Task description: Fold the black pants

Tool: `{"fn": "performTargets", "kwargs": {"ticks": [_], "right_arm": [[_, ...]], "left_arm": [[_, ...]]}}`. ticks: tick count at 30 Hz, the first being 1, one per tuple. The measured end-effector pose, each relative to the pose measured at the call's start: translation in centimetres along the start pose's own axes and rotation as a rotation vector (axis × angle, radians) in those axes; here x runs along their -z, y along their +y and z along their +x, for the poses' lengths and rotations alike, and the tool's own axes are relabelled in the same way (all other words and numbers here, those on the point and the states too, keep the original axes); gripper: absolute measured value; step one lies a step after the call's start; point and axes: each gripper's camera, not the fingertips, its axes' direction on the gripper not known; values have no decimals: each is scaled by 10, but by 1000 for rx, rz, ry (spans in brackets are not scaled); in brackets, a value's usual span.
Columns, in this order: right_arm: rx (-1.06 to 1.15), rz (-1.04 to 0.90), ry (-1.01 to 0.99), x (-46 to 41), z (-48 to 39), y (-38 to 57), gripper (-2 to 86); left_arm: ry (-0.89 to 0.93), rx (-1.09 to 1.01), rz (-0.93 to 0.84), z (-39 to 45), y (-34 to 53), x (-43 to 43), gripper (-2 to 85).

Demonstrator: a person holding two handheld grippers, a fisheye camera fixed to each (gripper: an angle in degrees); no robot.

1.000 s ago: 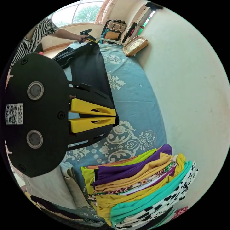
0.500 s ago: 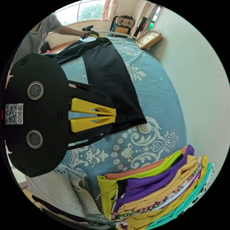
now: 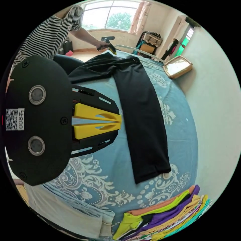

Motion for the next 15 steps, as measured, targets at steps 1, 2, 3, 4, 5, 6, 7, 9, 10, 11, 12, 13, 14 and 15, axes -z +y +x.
{"fn": "performTargets", "kwargs": {"ticks": [1, 2, 3, 4, 5, 6, 7, 9, 10, 11, 12, 13, 14, 15], "right_arm": [[44, -27, -23, -3, -22, 16, 2], [85, -63, -41, -6, -45, 34, 3], [103, -86, -52, -8, -56, 44, 3], [137, -124, -71, -12, -78, 64, 4], [157, -160, -86, -15, -97, 85, 5], [168, -181, -93, -17, -106, 95, 6], [186, -216, -93, -19, -123, 114, 7], [165, -240, -109, -19, -142, 142, 9], [168, -254, -157, -17, -154, 158, 10], [167, -269, -162, -16, -166, 173, 11], [166, -270, -159, -14, -172, 180, 11], [170, -263, -167, -10, -183, 193, 11], [173, -260, -171, -6, -192, 204, 12], [175, -261, -172, -5, -196, 210, 12]], "left_arm": [[24, -15, 7, 6, 8, 3, 10], [65, -36, 3, 19, 24, 7, 12], [106, -59, -24, 33, 41, 8, 16], [129, -77, -41, 41, 51, 7, 19], [181, -111, -80, 59, 71, 3, 24], [241, -141, -127, 79, 94, -5, 29], [269, -159, -152, 90, 105, -10, 32], [341, -235, -260, 137, 152, -34, 43], [361, -254, -292, 149, 163, -41, 46], [385, -289, -355, 172, 183, -55, 52], [377, -335, -392, 194, 203, -66, 55], [371, -358, -413, 205, 213, -71, 56], [363, -404, -468, 227, 232, -83, 58], [337, -447, -525, 246, 250, -94, 59]]}}
